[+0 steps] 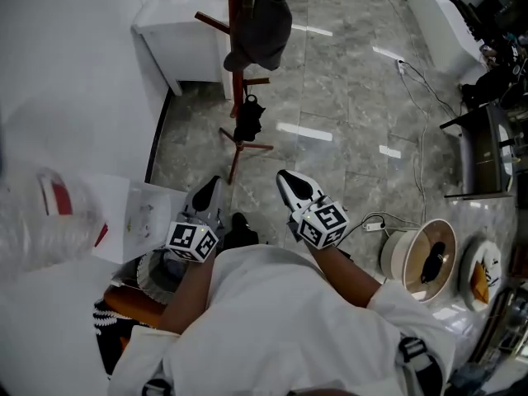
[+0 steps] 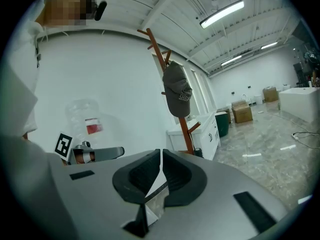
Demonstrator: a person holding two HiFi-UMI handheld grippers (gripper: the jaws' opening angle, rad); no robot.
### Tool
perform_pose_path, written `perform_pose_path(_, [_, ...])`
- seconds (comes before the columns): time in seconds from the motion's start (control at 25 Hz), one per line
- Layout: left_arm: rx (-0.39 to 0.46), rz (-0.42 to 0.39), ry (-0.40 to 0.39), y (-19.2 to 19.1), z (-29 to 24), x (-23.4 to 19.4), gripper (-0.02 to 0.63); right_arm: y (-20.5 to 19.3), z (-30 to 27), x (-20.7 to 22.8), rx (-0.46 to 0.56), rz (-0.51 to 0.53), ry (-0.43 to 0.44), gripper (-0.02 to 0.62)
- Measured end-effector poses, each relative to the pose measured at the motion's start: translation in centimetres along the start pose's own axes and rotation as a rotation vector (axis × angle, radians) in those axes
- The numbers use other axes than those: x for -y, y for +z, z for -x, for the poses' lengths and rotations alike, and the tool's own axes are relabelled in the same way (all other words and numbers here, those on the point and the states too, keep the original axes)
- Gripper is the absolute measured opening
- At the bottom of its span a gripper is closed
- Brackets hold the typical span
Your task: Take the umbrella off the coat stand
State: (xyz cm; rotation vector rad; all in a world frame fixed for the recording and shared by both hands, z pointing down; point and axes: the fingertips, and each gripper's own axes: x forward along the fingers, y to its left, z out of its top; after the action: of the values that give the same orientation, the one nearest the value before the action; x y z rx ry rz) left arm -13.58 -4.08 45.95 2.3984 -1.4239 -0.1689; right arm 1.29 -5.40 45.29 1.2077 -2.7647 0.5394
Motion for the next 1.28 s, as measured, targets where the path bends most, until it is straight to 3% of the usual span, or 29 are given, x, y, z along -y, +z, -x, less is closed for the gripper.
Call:
perform_pose_path(0.52, [0.017,0.012,-0.019,1.3,-4.7,-8.0,0.009,2.5,-10.1,4.4,-0.005,0.002,-0.025,0.021])
perform_pose_path(0.76, [0.025,-0.009,0.007,1.9,-5.9,-8.3,0.009,3.2,-13.1,6.0,-0.016,0.03,0.057,0.101])
perform_pose_path(1.04, [0.052,-0.019,0.094,2.4,-6.3,-7.2,0.009,2.5,-17.4,9.0,-0.077,0.079,0.154,0.16])
perform_pose_path(1.28, [0.053,-0.013,0.159,2.0,-6.8,-6.4,0.009,-0.1,-21.0,12.9,-0.161,0.081,0.174,0.185])
